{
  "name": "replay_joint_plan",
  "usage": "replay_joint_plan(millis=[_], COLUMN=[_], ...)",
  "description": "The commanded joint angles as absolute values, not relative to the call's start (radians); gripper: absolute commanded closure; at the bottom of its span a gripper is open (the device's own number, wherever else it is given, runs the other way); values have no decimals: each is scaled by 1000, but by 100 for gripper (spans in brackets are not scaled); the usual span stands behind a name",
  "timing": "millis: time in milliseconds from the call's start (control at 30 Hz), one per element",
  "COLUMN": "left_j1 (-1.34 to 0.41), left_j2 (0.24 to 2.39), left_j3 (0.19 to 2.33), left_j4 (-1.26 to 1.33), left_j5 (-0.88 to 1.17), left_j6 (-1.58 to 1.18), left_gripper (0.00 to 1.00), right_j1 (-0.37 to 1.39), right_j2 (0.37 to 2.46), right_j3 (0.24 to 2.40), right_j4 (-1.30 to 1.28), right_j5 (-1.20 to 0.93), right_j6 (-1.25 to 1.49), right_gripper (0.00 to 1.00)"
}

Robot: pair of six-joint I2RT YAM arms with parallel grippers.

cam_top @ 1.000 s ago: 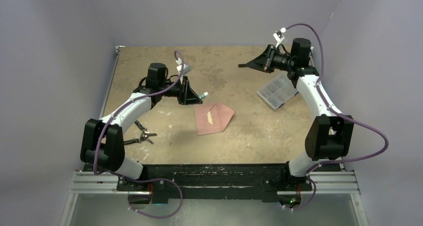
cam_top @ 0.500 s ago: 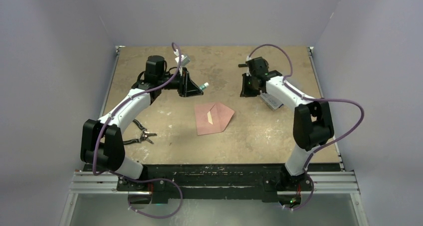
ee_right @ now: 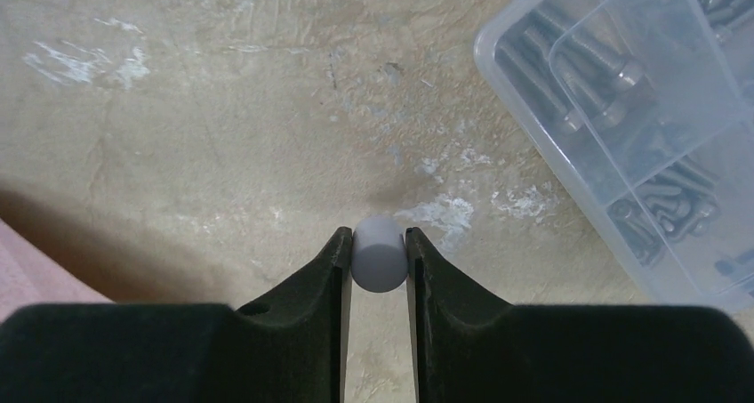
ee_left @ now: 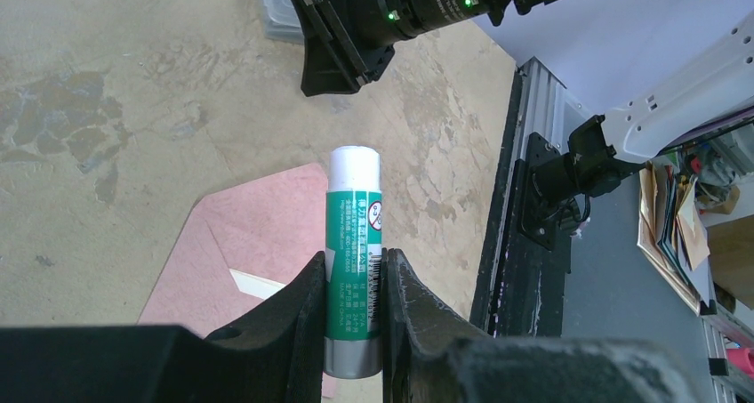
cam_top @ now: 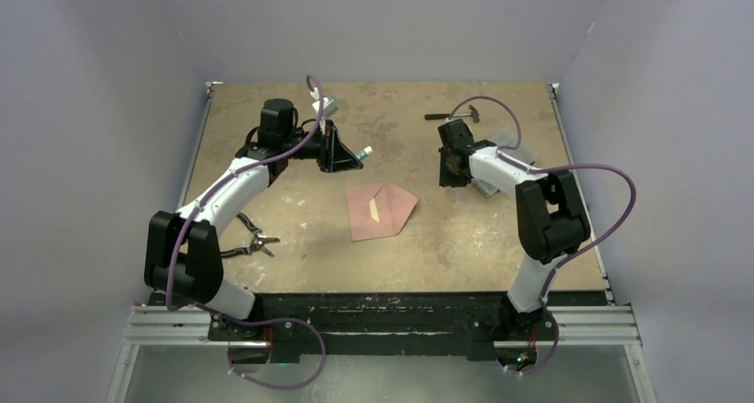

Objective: Place the letter into the envelope and seal it

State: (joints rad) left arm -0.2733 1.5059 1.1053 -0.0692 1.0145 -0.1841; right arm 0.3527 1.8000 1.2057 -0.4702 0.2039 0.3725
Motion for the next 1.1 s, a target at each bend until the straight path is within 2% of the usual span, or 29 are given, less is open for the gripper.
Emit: replay_joint_plan(millis=[0, 133, 333, 400, 600, 833, 933, 1067], left_j1=[-276, -276, -276, -276, -276, -292, -321, -357], left_j2=[1509, 1512, 1516, 1517, 1512, 1482, 1493, 1512], left_j3=[1122, 1125, 1135, 1140, 1159, 1134, 1143, 1189], left_j4=[-36, -37, -42, -44, -21, 299, 413, 429], left_j5=[1020, 1020, 1017, 1017, 979, 845, 833, 821], left_j6=[-193, -195, -195, -195, -226, -488, -558, -569], left_gripper=[100, 100, 100, 100, 100, 100, 100, 100], right_j1=[353, 353, 353, 352, 353, 352, 360, 365], right_j2=[1818, 1839, 1839, 1829, 1748, 1605, 1544, 1450], right_j3=[1161, 1149, 1156, 1163, 1266, 1476, 1493, 1388], right_j4=[-399, -390, -407, -418, -498, -547, -460, -128], right_j5=[241, 248, 249, 219, 174, 236, 98, -300], right_j6=[403, 411, 414, 419, 430, 486, 511, 611], right_gripper=[72, 70, 44, 38, 30, 25, 25, 22])
